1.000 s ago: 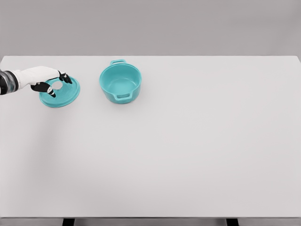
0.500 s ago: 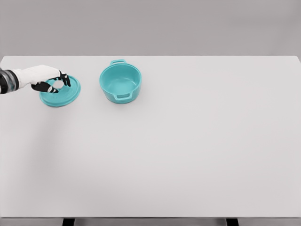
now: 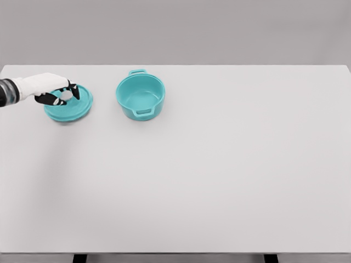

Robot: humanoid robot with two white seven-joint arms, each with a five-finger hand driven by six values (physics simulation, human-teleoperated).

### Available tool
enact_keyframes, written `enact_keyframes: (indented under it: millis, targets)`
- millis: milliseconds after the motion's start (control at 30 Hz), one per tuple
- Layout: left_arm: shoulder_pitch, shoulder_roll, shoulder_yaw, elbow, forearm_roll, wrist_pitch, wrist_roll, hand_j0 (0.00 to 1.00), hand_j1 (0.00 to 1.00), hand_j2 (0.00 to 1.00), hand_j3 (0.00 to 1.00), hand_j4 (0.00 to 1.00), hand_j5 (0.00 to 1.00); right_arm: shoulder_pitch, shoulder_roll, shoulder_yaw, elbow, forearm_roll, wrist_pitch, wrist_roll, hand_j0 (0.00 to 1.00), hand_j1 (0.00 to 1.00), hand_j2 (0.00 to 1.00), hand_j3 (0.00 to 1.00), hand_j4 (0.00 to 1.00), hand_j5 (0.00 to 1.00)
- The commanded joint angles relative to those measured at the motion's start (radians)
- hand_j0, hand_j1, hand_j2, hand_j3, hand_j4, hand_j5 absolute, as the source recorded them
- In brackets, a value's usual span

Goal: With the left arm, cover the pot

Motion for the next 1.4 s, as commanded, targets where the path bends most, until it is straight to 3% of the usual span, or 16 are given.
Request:
enact_keyframes:
  millis: [0, 267, 833, 1367]
  targets:
    - [0.000, 0.015, 0.003, -0.018, 0.007, 0.002, 0.000, 0.50, 0.50, 0.50, 0.50, 0.50, 0.50, 0.000, 0.000, 0.000, 0.000, 0.000, 0.000, 0.000, 1.00, 1.00, 1.00, 1.00, 1.00, 1.00]
    - [-0.009, 0.050, 0.006, -0.073, 0.009, 0.002, 0.000, 0.50, 0.50, 0.50, 0.50, 0.50, 0.50, 0.000, 0.000, 0.000, 0.000, 0.000, 0.000, 0.000, 1.00, 1.00, 1.00, 1.00, 1.00, 1.00]
    - [-0.032, 0.044, 0.008, -0.176, 0.009, 0.002, 0.002, 0.49, 0.49, 0.49, 0.49, 0.49, 0.49, 0.000, 0.000, 0.000, 0.000, 0.000, 0.000, 0.000, 1.00, 1.00, 1.00, 1.00, 1.00, 1.00]
    - [-0.054, -0.011, 0.005, -0.184, 0.009, 0.002, 0.002, 0.49, 0.49, 0.49, 0.49, 0.49, 0.49, 0.000, 0.000, 0.000, 0.000, 0.000, 0.000, 0.000, 1.00, 1.00, 1.00, 1.00, 1.00, 1.00]
